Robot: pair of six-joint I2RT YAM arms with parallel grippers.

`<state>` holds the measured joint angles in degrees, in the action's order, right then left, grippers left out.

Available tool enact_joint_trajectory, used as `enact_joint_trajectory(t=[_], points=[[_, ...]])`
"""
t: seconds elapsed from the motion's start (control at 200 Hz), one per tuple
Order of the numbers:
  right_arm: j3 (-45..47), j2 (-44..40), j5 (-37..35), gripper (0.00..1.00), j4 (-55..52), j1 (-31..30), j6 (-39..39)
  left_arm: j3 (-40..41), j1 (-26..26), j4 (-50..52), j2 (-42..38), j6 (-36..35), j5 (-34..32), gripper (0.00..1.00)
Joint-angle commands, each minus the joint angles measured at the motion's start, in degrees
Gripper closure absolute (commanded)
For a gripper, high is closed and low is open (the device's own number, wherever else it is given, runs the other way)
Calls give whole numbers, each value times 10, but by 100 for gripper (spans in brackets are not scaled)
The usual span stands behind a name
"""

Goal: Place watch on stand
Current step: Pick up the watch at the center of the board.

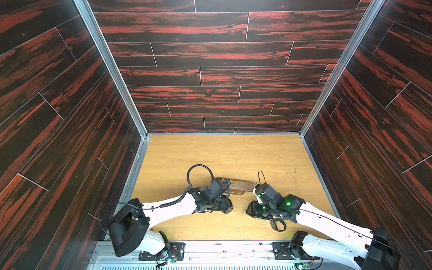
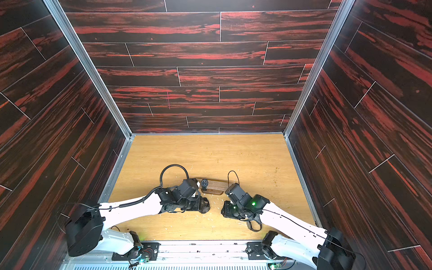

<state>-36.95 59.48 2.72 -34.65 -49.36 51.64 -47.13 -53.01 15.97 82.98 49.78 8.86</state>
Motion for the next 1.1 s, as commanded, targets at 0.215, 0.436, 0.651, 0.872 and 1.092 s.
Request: enact_joint_trajectory(t=[0.215, 0.436, 0.651, 0.872, 1.092], points=[[7, -6, 27, 62, -3, 22, -7, -28, -11, -14, 48, -4, 26, 57], [3, -2, 38, 63, -5, 30, -18, -42, -16, -15, 80, -5, 35, 57], [3, -2, 43, 63, -8, 36, -24, -48, -18, -17, 96, -4, 41, 65], [2, -1, 45, 63, -9, 41, -28, -52, -18, -22, 102, -5, 46, 80], [2, -4, 46, 63, -10, 46, -30, -60, -18, -13, 86, -4, 45, 92]])
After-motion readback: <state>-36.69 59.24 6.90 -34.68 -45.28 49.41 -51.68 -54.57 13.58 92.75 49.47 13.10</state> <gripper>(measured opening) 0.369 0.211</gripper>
